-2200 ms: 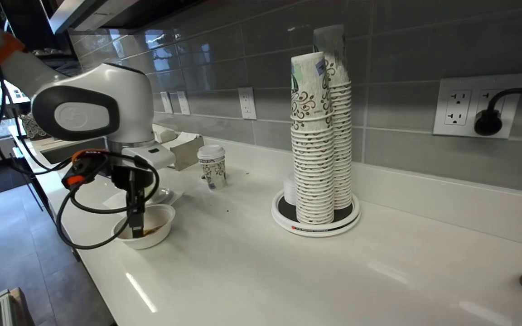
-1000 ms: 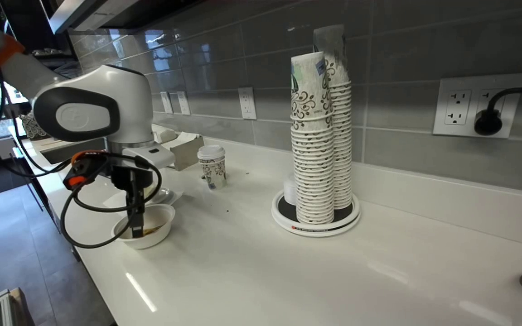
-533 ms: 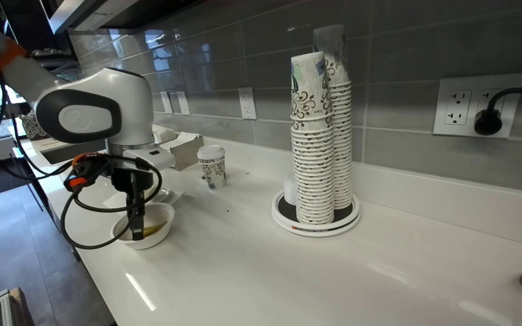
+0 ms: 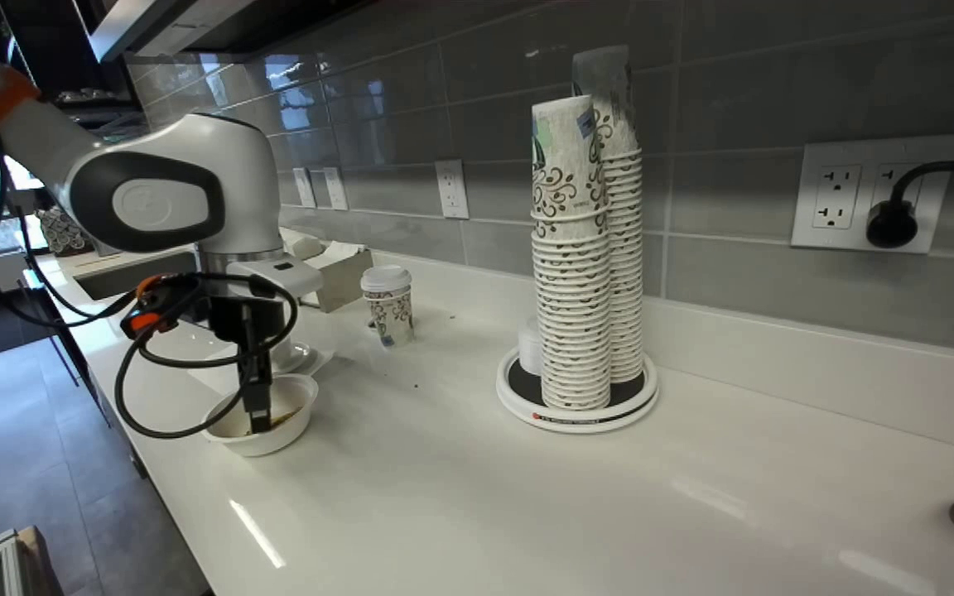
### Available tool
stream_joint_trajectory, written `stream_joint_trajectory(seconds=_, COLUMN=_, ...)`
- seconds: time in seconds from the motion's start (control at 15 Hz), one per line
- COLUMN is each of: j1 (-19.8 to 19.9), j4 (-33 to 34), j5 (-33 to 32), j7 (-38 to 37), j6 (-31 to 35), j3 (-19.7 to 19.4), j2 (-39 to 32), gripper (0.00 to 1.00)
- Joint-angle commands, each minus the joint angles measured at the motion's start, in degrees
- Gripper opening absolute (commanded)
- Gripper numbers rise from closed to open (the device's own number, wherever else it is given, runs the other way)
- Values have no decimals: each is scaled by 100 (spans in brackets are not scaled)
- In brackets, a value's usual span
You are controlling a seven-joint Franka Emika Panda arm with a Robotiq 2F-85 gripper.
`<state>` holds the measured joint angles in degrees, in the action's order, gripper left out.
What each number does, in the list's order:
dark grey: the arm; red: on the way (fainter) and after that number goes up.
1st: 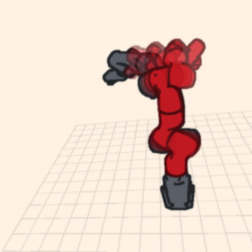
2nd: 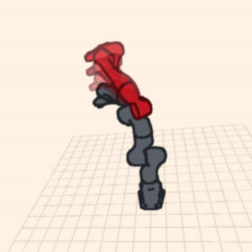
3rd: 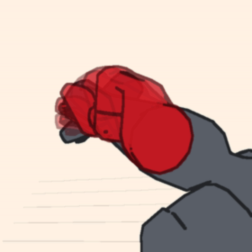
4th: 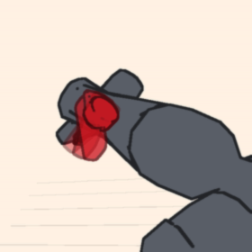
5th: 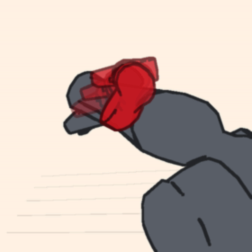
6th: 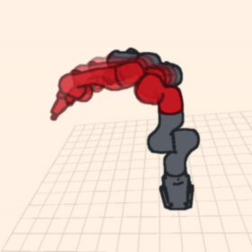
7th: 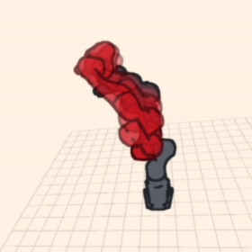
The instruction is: Take the brown packet out of the bowl
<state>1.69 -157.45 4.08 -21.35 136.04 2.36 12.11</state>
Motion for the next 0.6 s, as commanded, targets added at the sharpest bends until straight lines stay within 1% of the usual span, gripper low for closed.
stream_joint_trajectory(seconds=0.0, j1=16, j4=9, j5=-148, j7=-173, j6=73, j3=72, j2=-48, gripper=27)
stream_joint_trajectory(seconds=0.13, j1=-4, j4=4, j5=-144, j7=-160, j6=102, j3=94, j2=-79, gripper=24)
stream_joint_trajectory(seconds=0.33, j1=-9, j4=4, j5=-206, j7=-179, j6=112, j3=140, j2=-121, gripper=24)
stream_joint_trajectory(seconds=0.47, j1=8, j4=4, j5=-399, j7=-261, j6=86, j3=194, j2=-152, gripper=26)
stream_joint_trajectory(seconds=0.53, j1=17, j4=4, j5=-519, j7=-312, j6=71, j3=219, j2=-155, gripper=25)
